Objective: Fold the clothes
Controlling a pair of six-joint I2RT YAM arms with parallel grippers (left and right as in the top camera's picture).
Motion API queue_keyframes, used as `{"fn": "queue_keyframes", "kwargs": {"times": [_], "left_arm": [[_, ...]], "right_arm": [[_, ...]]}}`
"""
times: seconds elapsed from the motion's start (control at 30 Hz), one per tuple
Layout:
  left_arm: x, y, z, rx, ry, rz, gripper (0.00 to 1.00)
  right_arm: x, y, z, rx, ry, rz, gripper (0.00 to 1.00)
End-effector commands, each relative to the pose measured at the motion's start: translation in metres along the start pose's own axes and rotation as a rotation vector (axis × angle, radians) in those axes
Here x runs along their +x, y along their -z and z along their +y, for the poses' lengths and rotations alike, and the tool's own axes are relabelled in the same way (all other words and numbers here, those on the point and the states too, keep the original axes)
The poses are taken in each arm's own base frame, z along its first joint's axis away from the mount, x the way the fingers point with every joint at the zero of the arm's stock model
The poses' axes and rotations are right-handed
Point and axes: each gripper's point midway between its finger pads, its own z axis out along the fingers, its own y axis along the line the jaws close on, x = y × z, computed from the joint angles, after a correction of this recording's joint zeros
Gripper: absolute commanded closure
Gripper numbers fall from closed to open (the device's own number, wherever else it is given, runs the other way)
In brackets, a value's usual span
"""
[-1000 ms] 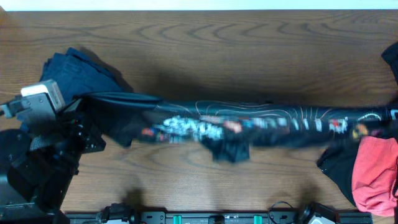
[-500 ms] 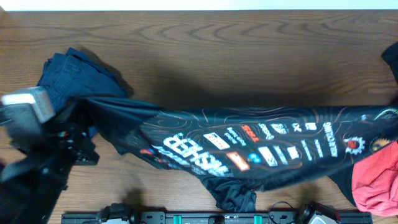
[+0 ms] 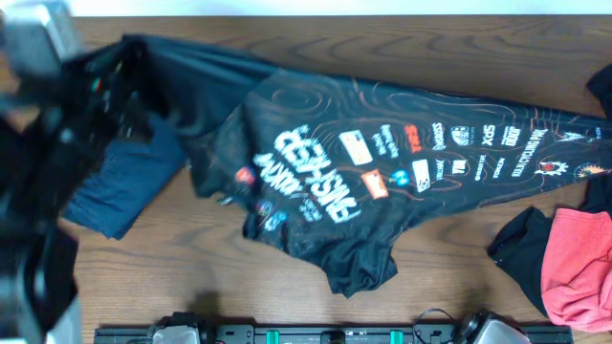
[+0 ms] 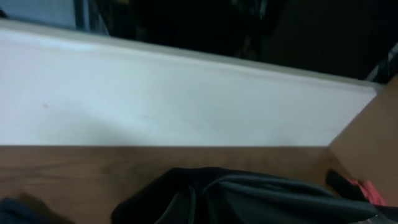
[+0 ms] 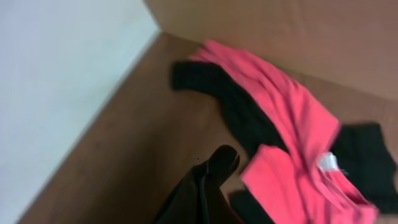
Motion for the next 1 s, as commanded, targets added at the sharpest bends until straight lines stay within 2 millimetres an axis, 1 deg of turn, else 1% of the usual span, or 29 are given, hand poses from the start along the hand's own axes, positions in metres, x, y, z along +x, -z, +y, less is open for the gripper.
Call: {"fn": "queue_keyframes", "kwargs": {"times": [0.0,0.07,0.13,0.2,0.33,0.53,0.67,0.8,0.9,0.97], "left_arm": [[-0.014,-0.010,-0.011,0.083,0.004,-0.014,0.94],[-0.017,-0.022,-0.021,0.170,0.003,-0.004,0.94],[-0.018,-0.034,-0.017,0.178,0.020,0.002,0.94],[-0.014,-0.044,-0.013,0.174,0.035,0.024,0.94],[0.002,-0.057,-0.013,0.215,0.069,0.099,0.94],[0.031,-0.072,0.000,0.189,0.102,0.215,0.94],[0.041,-0.074,0.004,0.183,0.087,0.256,0.94],[0.047,-0.069,0.003,0.185,0.057,0.275,0.94],[0.054,-0.067,0.003,0.185,0.030,0.298,0.94],[0.055,-0.067,0.004,0.185,0.023,0.304,0.94]], "right_arm": [[-0.007,-0.013,-0.016,0.076,-0.075,0.006,0.99],[-0.003,-0.018,-0.011,0.047,-0.072,0.037,0.99],[-0.002,-0.020,-0.008,0.036,-0.049,0.046,0.99],[0.000,-0.020,-0.009,0.040,-0.036,0.053,0.99],[0.005,-0.021,-0.012,0.053,-0.017,0.075,0.99],[0.014,-0.030,-0.014,0.076,-0.003,0.117,0.99],[0.020,-0.039,-0.011,0.071,0.009,0.156,0.99],[0.029,-0.041,0.006,-0.028,0.067,0.213,0.99],[0.030,-0.042,0.021,-0.113,0.125,0.225,0.99],[0.029,-0.042,0.026,-0.136,0.128,0.222,0.99]]}}
